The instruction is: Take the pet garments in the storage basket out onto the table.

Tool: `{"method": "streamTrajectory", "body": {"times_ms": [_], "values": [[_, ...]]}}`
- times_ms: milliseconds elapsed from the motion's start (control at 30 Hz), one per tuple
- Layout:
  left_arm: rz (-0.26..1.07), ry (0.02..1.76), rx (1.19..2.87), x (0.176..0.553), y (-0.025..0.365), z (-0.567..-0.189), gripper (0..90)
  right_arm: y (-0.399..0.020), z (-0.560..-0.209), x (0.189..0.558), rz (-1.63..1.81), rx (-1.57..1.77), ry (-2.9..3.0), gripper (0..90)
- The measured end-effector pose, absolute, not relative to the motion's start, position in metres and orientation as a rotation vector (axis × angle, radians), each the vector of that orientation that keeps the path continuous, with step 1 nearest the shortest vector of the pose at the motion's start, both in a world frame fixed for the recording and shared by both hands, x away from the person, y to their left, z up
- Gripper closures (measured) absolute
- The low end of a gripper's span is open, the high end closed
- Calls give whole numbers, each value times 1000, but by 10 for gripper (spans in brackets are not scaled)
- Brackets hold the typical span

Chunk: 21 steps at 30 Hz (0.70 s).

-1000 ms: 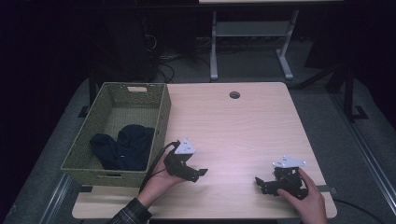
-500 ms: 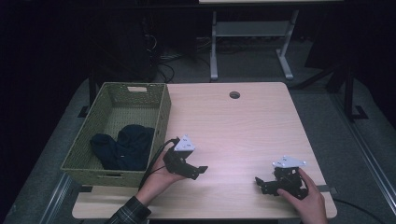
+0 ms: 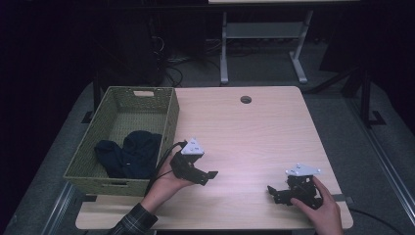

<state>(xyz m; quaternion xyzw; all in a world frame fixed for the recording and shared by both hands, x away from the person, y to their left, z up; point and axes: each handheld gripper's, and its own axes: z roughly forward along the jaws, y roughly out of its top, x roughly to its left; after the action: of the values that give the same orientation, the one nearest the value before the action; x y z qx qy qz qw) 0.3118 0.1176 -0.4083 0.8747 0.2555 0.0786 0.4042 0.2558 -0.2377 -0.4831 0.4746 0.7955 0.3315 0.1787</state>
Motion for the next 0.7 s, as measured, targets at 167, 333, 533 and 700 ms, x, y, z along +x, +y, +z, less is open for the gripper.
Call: {"method": "streamTrajectory", "body": {"times_ms": [167,333,533,700], "values": [[187,638,2190,313,118,-401,139,-238,-483,256,937,1342,2250,0],[179,631,2173,315,119,-394,132,-238,-483,256,937,1342,2251,0],[176,616,2159,316,121,-385,131,-238,-483,256,937,1338,2251,0],[180,621,2148,319,125,-375,135,-238,-483,256,938,1340,2251,0]]}}
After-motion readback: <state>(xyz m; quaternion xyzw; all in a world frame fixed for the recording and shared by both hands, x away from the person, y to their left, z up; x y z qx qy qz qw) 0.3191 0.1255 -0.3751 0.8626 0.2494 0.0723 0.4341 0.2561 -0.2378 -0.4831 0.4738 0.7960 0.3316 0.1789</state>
